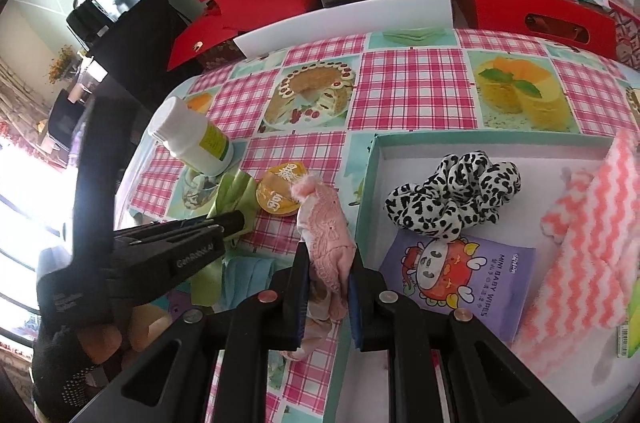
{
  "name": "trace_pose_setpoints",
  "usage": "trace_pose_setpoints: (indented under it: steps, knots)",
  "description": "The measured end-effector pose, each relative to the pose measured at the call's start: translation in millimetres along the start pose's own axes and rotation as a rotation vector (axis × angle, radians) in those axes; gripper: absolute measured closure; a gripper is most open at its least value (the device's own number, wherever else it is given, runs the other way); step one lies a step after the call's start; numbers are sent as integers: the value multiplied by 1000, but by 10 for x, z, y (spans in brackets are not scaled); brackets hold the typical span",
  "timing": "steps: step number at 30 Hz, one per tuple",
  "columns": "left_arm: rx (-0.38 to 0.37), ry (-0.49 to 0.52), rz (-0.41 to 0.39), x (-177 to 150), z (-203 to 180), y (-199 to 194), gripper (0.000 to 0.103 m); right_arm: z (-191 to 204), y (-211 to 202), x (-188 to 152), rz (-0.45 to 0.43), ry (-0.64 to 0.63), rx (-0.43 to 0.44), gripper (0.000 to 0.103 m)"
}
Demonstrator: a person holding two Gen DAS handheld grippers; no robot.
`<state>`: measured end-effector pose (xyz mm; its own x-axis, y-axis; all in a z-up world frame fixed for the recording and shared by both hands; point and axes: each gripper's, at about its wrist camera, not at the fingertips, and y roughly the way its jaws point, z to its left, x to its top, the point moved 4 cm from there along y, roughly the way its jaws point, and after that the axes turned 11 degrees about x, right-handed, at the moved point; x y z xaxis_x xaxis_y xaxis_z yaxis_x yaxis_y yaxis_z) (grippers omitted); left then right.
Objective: Organize soft objects
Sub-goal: 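Lift the green cloth with the left gripper while the right lifts the pink sock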
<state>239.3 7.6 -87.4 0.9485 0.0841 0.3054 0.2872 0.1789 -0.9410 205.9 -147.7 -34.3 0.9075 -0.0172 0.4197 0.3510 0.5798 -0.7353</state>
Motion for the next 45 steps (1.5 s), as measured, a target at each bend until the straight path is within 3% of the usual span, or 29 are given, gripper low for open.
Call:
trace_pose_setpoints:
  steps: [10,25,39,45]
  knots:
    - [-55,-41,-59,102,121,-370,91,27,-36,5,-11,-5,6,85]
    - [-97,-96,-209,158,323,-924,91,83,-226,41,-69,-12,23,85]
    - [-164,-146,-359,113,398,-1549,91,164,-864,150,-260,-31,-2,85]
    - [-188,-156,-409,80,422,-1741,91,118,-1181,164,-334,-35,-58,85]
